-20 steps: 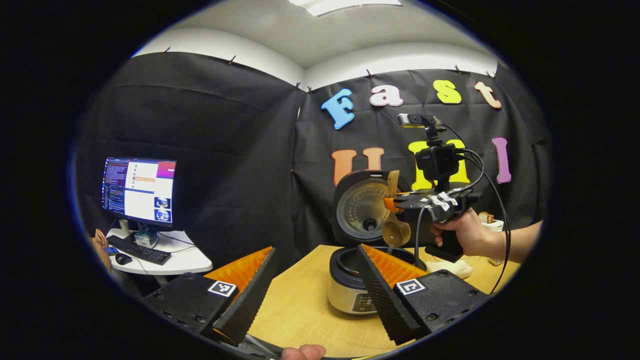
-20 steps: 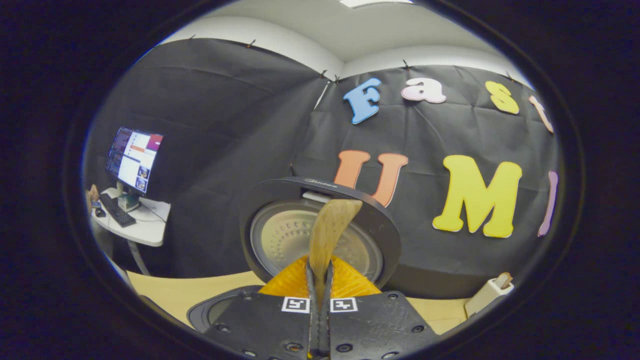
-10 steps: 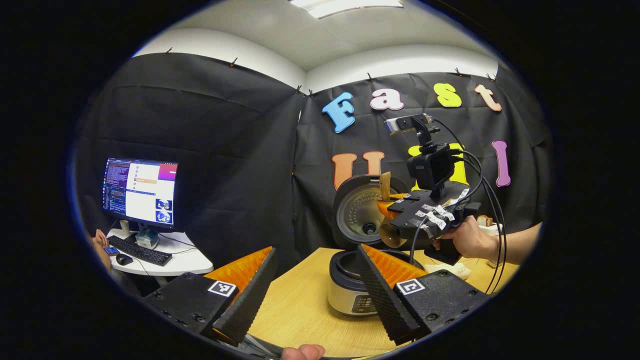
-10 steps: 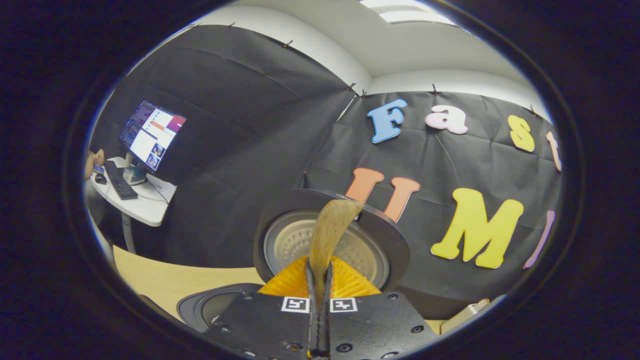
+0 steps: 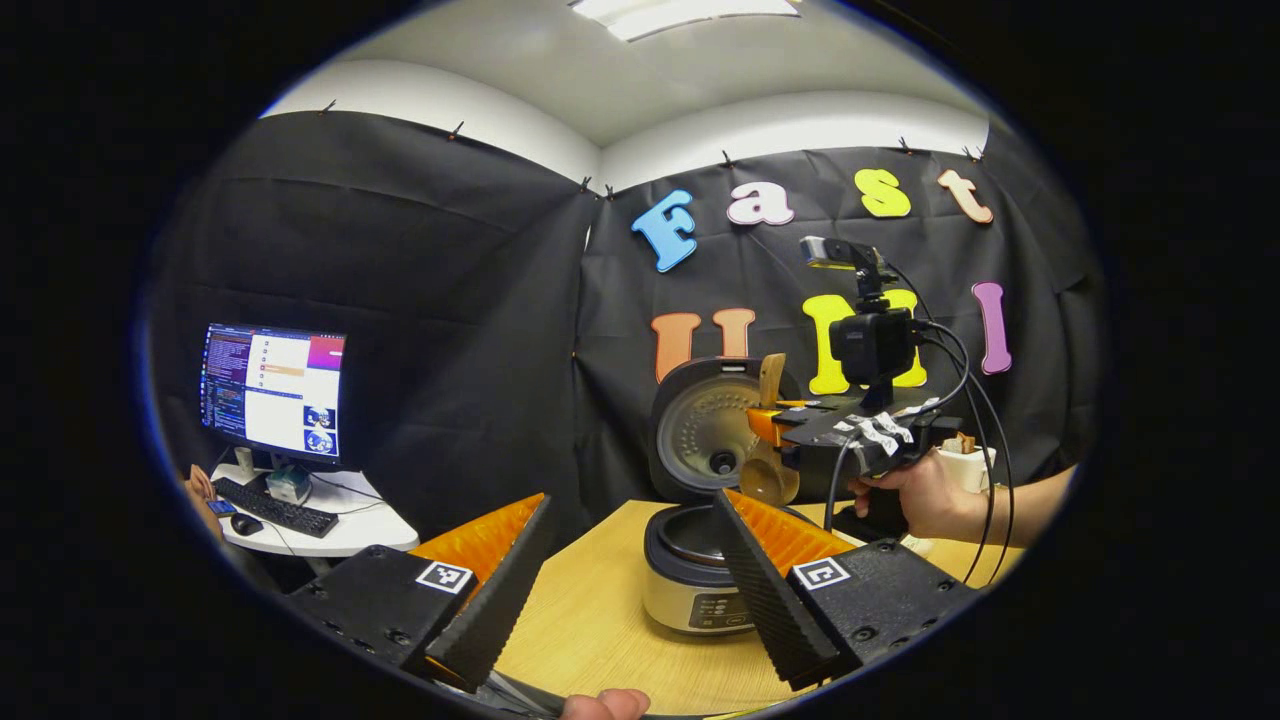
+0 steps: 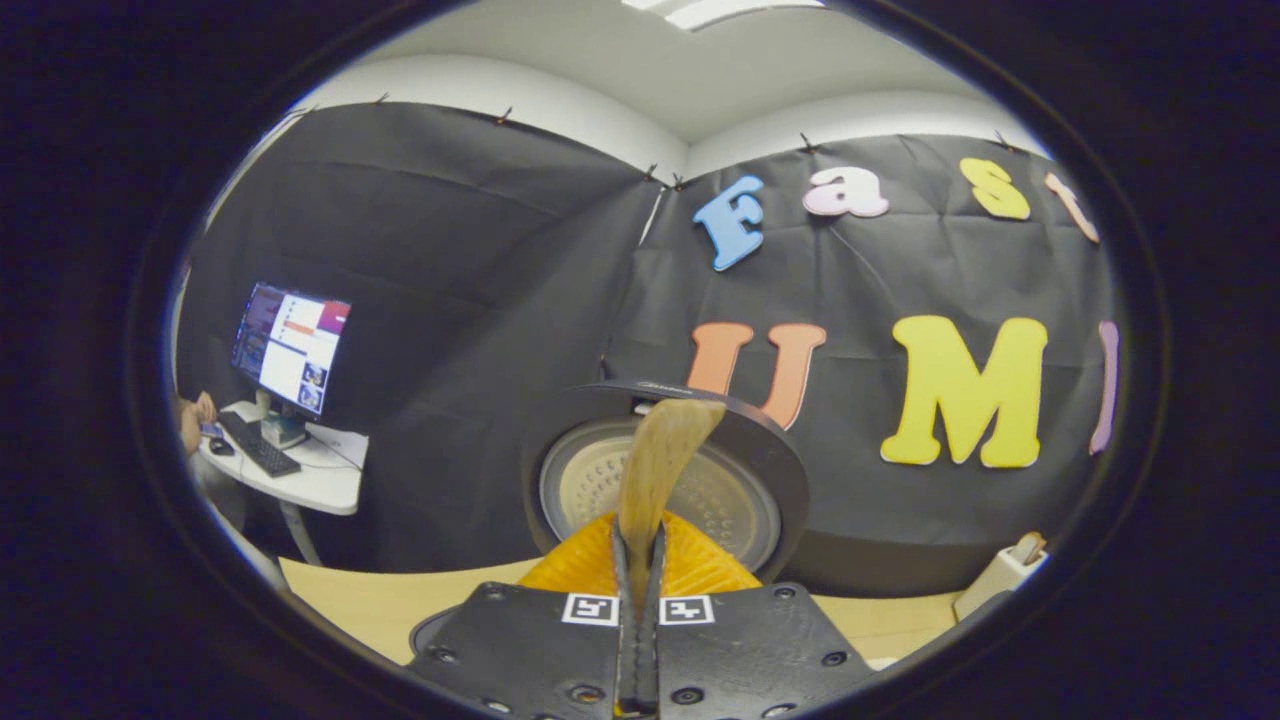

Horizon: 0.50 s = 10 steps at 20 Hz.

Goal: Close the left gripper, press the button to open the rice cooker; take a wooden spoon from the chopstick holder with the right hand, scoop a spoonful of rice and pour it into the rice cooker, then put the wooden spoon back into the chopstick holder.

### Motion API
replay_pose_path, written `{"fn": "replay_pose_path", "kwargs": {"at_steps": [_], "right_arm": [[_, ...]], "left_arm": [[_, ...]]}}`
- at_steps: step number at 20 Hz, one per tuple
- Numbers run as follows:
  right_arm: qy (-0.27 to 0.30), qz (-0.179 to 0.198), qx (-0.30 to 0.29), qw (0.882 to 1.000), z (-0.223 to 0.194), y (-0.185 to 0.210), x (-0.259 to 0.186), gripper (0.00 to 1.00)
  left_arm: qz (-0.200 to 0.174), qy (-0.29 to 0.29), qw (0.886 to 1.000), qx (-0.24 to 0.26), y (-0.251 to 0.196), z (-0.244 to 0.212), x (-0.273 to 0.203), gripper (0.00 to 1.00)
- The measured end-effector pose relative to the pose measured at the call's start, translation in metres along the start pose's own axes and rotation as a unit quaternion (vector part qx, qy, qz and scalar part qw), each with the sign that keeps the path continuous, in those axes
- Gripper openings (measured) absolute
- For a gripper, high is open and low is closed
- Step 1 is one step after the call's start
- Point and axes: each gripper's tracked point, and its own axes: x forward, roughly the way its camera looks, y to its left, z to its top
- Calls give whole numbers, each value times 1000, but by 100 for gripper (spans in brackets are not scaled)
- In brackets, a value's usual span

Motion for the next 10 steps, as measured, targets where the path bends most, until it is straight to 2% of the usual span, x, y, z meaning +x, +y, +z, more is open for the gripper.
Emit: {"fn": "replay_pose_path", "kwargs": {"at_steps": [6, 10], "right_arm": [[13, -10, 128, 992, 5, -45, -29, 0], [7, -42, 185, 982, 10, -98, -56, 0]], "left_arm": [[-22, -3, 1000, 3, -22, 5, 0, 100], [-45, -6, 999, 6, -43, 8, -2, 100]]}}
